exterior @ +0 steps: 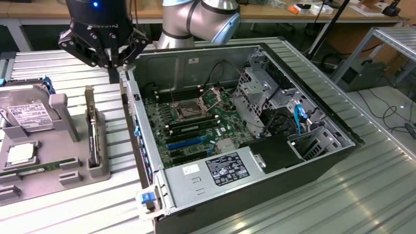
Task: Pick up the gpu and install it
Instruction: 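Reach for the gpu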
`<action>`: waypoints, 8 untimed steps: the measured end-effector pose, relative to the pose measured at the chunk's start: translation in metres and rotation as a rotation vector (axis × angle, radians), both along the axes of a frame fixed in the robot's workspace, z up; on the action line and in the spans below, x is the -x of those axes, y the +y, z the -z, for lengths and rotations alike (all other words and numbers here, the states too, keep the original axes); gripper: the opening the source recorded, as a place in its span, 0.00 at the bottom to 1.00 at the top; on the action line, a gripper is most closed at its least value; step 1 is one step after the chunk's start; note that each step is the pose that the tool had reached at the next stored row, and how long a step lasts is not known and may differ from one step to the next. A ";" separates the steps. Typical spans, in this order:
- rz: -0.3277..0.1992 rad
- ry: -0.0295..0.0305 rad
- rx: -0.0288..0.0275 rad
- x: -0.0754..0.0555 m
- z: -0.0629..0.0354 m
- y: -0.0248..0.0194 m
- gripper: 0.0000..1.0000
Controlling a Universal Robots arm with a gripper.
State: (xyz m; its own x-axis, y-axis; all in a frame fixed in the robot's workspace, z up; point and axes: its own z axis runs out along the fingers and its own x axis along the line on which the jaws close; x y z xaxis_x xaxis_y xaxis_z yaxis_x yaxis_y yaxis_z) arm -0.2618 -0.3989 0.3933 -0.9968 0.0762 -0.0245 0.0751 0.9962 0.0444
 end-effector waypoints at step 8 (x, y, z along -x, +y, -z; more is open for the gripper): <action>0.000 0.0000 0.0000 0.013 0.0000 0.0000 0.11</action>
State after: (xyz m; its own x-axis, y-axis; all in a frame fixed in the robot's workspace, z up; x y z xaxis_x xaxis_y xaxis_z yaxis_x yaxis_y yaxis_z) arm -0.2747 -0.3989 0.3933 -0.9968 0.0762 -0.0245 0.0751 0.9962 0.0444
